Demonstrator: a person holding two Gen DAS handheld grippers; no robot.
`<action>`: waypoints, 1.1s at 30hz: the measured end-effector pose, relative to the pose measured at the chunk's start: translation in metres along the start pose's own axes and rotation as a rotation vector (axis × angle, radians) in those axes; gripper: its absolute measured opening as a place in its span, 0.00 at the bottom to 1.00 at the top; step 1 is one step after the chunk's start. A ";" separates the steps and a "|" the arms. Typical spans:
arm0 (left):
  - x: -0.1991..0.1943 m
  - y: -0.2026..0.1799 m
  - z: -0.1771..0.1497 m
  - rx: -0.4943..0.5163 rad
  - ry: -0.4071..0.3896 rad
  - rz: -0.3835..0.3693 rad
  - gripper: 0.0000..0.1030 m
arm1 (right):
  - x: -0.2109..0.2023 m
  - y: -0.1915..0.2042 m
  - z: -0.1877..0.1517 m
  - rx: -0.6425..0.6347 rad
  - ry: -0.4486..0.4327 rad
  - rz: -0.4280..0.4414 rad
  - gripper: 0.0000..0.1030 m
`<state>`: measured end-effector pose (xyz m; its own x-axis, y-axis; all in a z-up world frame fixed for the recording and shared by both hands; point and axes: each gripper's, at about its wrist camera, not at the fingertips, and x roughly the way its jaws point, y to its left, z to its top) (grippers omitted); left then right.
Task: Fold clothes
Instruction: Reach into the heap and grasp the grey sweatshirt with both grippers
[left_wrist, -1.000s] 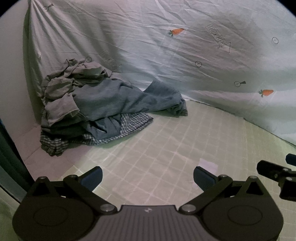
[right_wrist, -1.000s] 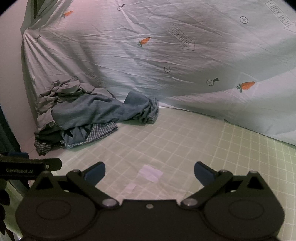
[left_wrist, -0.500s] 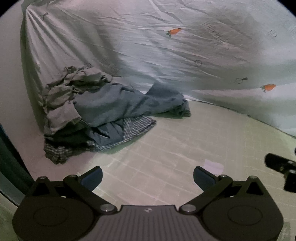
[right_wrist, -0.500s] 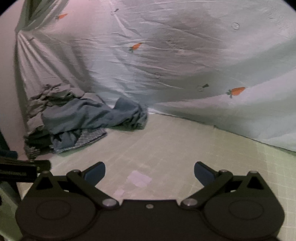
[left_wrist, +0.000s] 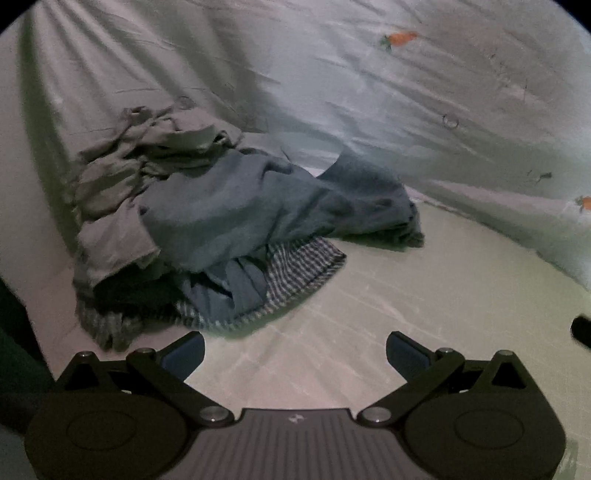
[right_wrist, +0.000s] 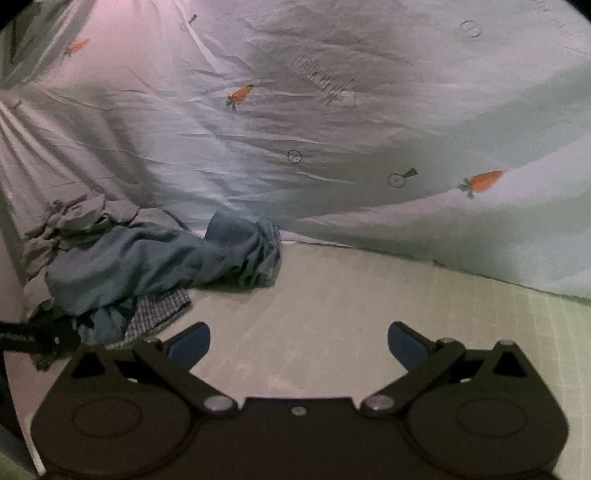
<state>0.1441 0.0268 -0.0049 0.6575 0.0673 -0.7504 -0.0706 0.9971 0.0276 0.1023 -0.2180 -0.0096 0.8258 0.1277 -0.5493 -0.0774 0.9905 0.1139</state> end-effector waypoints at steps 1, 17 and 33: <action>0.008 0.001 0.009 0.011 0.007 -0.001 1.00 | 0.010 0.003 0.006 -0.001 0.004 0.005 1.00; 0.117 0.160 0.157 -0.491 0.019 0.169 1.00 | 0.238 0.130 0.129 -0.144 0.013 0.239 1.00; 0.135 0.219 0.156 -0.715 -0.117 0.144 0.76 | 0.348 0.265 0.151 0.086 0.279 0.775 0.74</action>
<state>0.3342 0.2602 0.0028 0.6778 0.2391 -0.6953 -0.6077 0.7146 -0.3466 0.4531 0.0814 -0.0453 0.3855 0.7922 -0.4731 -0.5155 0.6101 0.6017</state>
